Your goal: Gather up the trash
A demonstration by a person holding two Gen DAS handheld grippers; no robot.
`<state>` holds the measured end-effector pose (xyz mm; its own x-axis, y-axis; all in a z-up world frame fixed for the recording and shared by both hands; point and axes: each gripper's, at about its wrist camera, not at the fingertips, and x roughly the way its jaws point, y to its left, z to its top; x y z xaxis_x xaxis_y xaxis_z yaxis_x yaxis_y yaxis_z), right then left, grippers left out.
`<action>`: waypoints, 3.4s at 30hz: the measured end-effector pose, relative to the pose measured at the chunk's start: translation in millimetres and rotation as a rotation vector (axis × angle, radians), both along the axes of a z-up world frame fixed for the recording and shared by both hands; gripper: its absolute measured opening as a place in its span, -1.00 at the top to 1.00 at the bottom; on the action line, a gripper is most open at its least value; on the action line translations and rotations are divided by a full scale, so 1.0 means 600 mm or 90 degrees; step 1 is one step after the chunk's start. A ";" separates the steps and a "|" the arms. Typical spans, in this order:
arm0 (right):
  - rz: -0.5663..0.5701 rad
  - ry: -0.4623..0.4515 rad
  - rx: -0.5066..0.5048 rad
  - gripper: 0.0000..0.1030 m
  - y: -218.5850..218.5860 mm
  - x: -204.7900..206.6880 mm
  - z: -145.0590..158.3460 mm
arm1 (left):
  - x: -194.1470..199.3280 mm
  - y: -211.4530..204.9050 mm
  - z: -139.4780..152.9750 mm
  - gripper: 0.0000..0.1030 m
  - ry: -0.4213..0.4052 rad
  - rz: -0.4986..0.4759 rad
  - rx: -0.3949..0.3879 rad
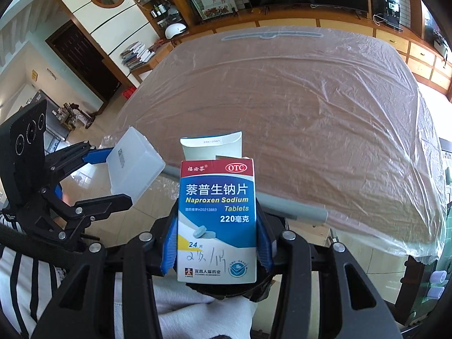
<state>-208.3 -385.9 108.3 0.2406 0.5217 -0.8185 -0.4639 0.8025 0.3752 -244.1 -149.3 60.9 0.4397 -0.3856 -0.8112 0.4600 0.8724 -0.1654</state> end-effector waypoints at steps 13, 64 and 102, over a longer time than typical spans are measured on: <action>0.039 0.034 -0.020 0.13 0.009 -0.041 -0.028 | -0.039 -0.013 -0.035 -0.63 0.048 -0.037 0.017; 0.062 0.076 -0.027 -0.50 0.013 -0.003 -0.035 | 0.010 -0.016 -0.074 -0.72 0.197 -0.101 0.017; -0.321 -0.129 -0.222 -0.93 -0.121 0.415 -0.095 | 0.416 0.207 -0.102 -0.97 -0.027 0.353 0.102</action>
